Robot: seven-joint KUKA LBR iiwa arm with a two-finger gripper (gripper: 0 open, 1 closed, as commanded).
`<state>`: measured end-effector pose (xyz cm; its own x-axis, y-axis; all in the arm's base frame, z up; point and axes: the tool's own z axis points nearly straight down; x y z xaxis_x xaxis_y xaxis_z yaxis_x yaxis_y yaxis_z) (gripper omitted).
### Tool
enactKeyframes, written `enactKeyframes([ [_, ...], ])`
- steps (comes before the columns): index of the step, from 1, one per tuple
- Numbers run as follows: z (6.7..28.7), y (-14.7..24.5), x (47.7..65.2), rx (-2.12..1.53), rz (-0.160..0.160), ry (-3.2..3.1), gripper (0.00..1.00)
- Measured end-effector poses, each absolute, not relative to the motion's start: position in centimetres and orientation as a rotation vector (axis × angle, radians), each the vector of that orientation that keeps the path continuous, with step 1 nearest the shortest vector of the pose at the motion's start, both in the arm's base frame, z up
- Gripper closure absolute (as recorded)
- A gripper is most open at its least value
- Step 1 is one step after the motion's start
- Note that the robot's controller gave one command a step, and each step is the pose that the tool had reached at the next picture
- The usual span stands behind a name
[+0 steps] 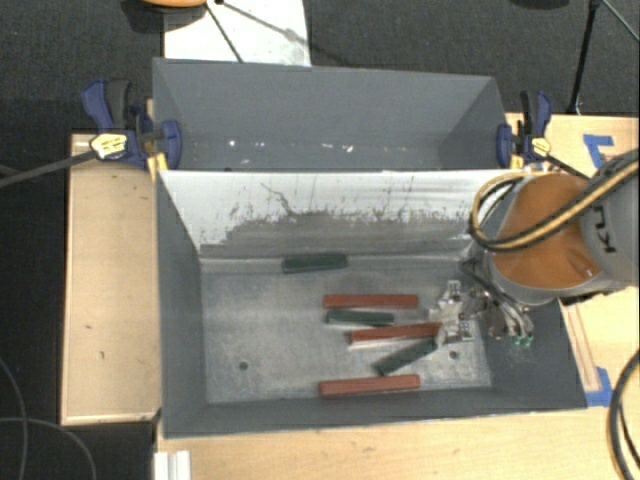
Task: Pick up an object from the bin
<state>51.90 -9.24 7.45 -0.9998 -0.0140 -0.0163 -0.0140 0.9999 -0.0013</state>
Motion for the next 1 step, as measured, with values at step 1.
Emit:
enactKeyframes([
  [1, 8.11, -8.69, 51.96, -0.283, -0.001, 3.127, 1.00],
])
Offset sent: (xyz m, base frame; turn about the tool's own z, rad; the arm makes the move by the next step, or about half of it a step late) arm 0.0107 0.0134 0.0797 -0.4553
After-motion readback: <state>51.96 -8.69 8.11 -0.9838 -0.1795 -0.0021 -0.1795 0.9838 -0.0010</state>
